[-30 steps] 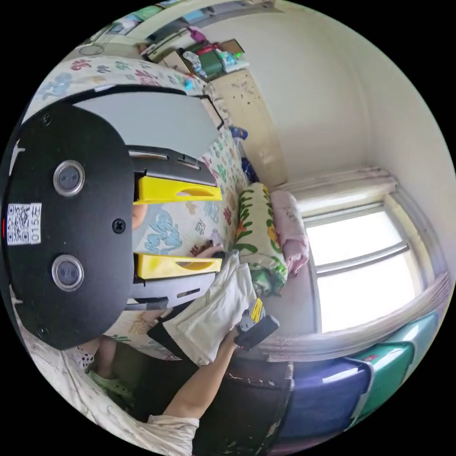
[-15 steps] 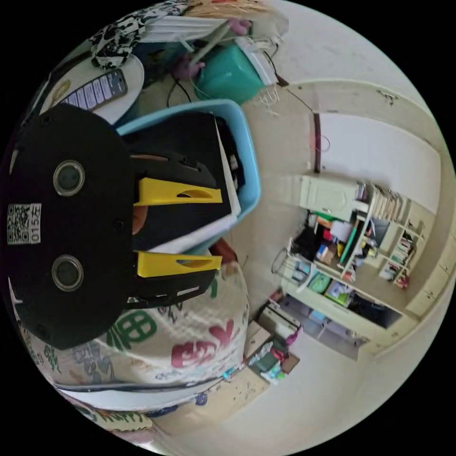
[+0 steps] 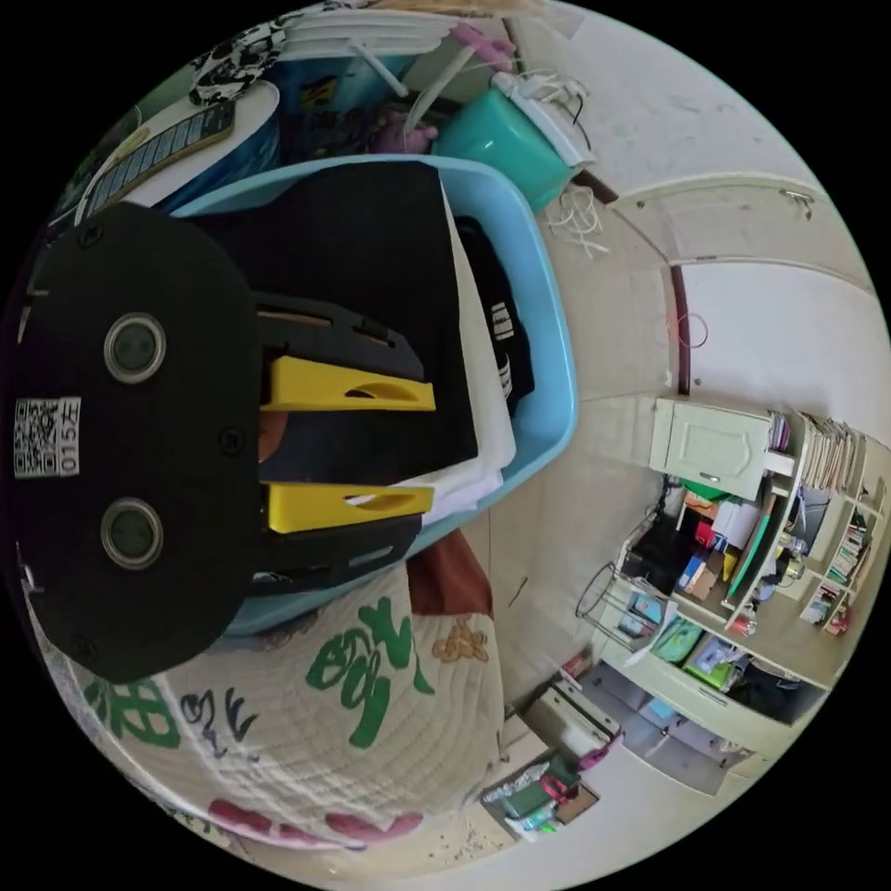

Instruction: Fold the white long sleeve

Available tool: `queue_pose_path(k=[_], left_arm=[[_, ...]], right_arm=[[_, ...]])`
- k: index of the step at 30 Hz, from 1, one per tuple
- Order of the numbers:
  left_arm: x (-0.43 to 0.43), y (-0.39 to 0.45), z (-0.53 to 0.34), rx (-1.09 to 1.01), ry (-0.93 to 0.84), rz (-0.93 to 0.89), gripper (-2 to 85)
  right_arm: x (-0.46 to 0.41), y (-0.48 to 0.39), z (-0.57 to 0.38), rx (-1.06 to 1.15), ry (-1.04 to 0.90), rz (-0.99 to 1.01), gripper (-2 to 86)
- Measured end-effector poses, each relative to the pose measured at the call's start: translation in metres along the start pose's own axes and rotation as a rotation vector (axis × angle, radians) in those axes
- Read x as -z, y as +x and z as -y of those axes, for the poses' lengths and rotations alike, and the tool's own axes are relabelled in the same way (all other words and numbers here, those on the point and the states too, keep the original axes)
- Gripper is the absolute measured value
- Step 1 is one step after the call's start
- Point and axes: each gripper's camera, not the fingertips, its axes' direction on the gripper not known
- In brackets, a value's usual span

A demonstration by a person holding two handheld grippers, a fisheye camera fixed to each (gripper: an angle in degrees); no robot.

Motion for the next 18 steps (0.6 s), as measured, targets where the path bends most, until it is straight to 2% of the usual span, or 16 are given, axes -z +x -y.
queue_pose_path(k=[3, 5, 8, 14, 16, 18], left_arm=[[0.0, 0.009, -0.034, -0.058, 0.065, 0.143, 9.0], [0.009, 0.011, -0.055, -0.089, 0.095, 0.161, 6.8], [0.03, -0.004, -0.086, -0.062, 0.145, 0.091, 2.1], [0.11, -0.059, -0.157, 0.116, 0.355, -0.318, 0.3], [0.145, -0.059, -0.182, 0.099, 0.44, -0.47, 0.1], [0.195, -0.031, -0.208, -0.036, 0.55, -0.696, 0.0]], right_arm=[[0.008, 0.013, -0.007, -0.006, -0.002, 0.009, -1.0], [0.01, 0.019, -0.011, 0.002, -0.009, 0.016, -1.0], [0.008, 0.025, -0.017, 0.038, -0.014, -0.003, -1.0], [0.002, 0.043, -0.016, 0.057, 0.048, 0.087, -1.0], [-0.001, 0.05, -0.013, 0.052, 0.075, 0.129, -1.0], [-0.005, 0.065, -0.01, 0.022, 0.112, 0.201, -0.8]])
